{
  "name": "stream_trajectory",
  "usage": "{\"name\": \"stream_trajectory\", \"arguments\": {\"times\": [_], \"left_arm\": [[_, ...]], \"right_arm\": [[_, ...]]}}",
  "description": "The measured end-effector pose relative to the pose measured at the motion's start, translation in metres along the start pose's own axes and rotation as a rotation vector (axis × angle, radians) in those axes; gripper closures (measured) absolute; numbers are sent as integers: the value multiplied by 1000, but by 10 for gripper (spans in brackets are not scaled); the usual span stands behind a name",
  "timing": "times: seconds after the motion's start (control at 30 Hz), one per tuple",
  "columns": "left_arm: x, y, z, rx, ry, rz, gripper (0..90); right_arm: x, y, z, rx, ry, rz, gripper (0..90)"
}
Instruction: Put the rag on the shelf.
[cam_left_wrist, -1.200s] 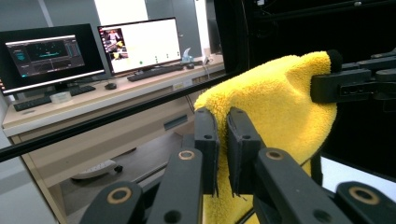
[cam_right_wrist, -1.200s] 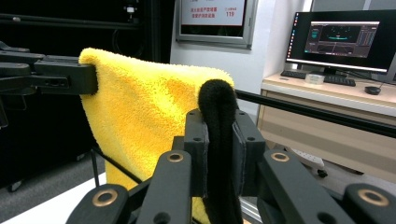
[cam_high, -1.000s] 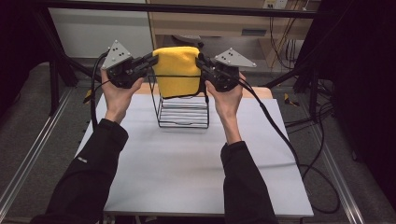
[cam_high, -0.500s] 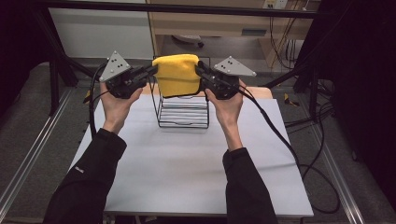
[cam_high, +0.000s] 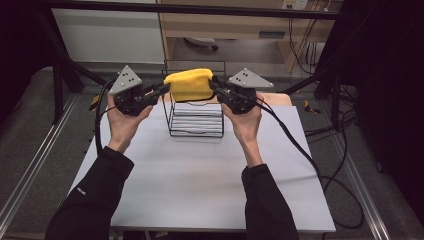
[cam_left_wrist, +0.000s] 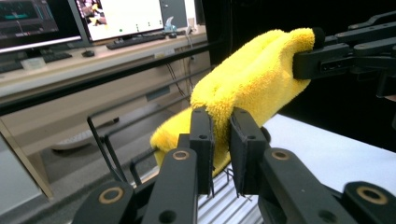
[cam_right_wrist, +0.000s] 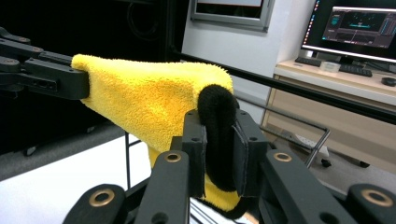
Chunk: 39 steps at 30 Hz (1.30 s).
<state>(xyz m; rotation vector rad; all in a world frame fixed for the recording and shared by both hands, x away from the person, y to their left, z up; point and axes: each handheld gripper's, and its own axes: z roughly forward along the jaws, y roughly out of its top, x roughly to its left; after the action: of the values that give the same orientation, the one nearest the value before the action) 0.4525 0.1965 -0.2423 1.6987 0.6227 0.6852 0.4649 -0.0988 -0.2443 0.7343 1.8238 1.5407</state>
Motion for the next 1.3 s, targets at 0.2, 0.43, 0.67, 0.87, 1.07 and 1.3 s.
{"name": "stream_trajectory", "arguments": {"times": [0.2, 0.43, 0.67, 0.87, 1.07, 1.3], "left_arm": [[-2, -8, 1, 23, 6, 13, 826], [-3, -13, 4, 33, 14, 38, 829], [-5, -16, 7, 51, 20, 55, 828], [-6, -19, 8, 56, 24, 58, 827], [-8, -22, 11, 66, 34, 79, 826], [-8, -25, 13, 73, 31, 69, 799]], "right_arm": [[1, 1, -5, 34, 30, -2, 720], [1, 3, -9, 49, 45, -5, 667], [2, 5, -17, 75, 51, -27, 605], [3, 6, -22, 79, 57, -27, 583], [4, 7, -26, 77, 74, -16, 565], [8, -1, -16, 141, 73, -46, 798]]}}
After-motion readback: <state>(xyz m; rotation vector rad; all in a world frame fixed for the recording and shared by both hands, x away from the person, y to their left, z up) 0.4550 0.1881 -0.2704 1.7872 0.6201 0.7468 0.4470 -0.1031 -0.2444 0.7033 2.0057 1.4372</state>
